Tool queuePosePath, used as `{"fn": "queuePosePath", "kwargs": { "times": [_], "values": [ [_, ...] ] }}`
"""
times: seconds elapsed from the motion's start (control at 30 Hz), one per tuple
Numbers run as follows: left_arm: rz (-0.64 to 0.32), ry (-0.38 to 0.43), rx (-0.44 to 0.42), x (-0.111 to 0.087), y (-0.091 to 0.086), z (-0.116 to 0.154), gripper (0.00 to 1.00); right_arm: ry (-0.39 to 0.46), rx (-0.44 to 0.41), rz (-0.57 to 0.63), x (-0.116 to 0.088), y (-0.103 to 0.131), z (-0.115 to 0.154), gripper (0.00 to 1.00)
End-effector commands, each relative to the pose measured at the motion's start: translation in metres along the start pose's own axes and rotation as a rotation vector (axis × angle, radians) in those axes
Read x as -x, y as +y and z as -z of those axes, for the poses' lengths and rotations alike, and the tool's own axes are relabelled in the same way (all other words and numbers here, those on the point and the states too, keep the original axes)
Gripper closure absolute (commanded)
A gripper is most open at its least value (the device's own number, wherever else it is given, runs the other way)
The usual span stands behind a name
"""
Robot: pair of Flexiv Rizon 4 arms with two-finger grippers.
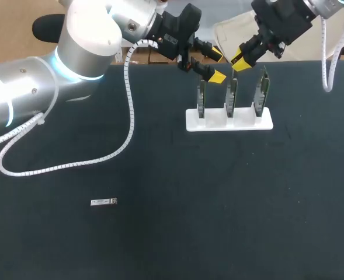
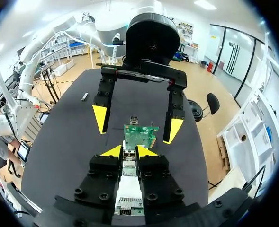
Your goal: Pick up the optical module with the left hand, and insert it into the network port with the right hand.
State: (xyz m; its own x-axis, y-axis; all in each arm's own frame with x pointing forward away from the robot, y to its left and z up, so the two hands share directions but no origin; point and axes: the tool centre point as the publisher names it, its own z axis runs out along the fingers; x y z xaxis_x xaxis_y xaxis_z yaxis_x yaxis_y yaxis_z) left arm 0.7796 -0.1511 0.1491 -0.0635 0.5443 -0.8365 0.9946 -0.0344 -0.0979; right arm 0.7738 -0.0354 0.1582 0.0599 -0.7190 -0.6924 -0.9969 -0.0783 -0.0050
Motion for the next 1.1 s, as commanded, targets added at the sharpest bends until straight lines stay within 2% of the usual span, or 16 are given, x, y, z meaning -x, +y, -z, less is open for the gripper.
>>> {"fn": "queuePosePath", "kwargs": {
  "times": [0.03, 0.13, 0.17, 0.2, 0.53, 0.77, 0.87, 1.03, 1.1],
  "values": [
    [0.001, 0.004, -0.003, 0.001, 0.001, 0.0, 0.0, 0.001, 0.002, -0.003, -0.001, -0.001, -0.002, 1.0],
    [0.001, 0.004, -0.003, 0.001, 0.001, 0.0, 0.0, 0.01, 0.015, -0.004, -0.002, -0.001, -0.003, 0.98],
    [0.001, 0.004, -0.003, 0.001, 0.001, 0.0, 0.0, 0.01, 0.014, -0.003, -0.003, -0.001, -0.003, 0.65],
    [0.001, 0.004, -0.003, 0.001, 0.001, 0.0, 0.0, 0.006, 0.015, -0.005, -0.003, -0.001, -0.003, 0.0],
    [0.001, 0.004, -0.003, 0.001, 0.001, 0.0, 0.0, -0.011, 0.004, -0.009, 0.0, -0.002, 0.002, 0.0],
    [0.001, 0.004, -0.003, 0.001, 0.001, 0.0, 0.0, -0.079, 0.02, -0.035, 0.001, -0.004, 0.017, 0.0],
    [0.001, 0.004, -0.003, 0.001, 0.001, 0.0, 0.0, -0.087, 0.02, -0.039, -0.002, -0.004, 0.023, 0.0],
    [0.001, 0.004, -0.003, 0.001, 0.001, 0.0, 0.0, -0.164, 0.053, -0.084, -0.006, -0.003, 0.033, 0.0],
    [0.001, 0.004, -0.003, 0.001, 0.001, 0.0, 0.0, -0.169, 0.059, -0.094, -0.011, -0.003, 0.035, 0.0]
  ]
}}
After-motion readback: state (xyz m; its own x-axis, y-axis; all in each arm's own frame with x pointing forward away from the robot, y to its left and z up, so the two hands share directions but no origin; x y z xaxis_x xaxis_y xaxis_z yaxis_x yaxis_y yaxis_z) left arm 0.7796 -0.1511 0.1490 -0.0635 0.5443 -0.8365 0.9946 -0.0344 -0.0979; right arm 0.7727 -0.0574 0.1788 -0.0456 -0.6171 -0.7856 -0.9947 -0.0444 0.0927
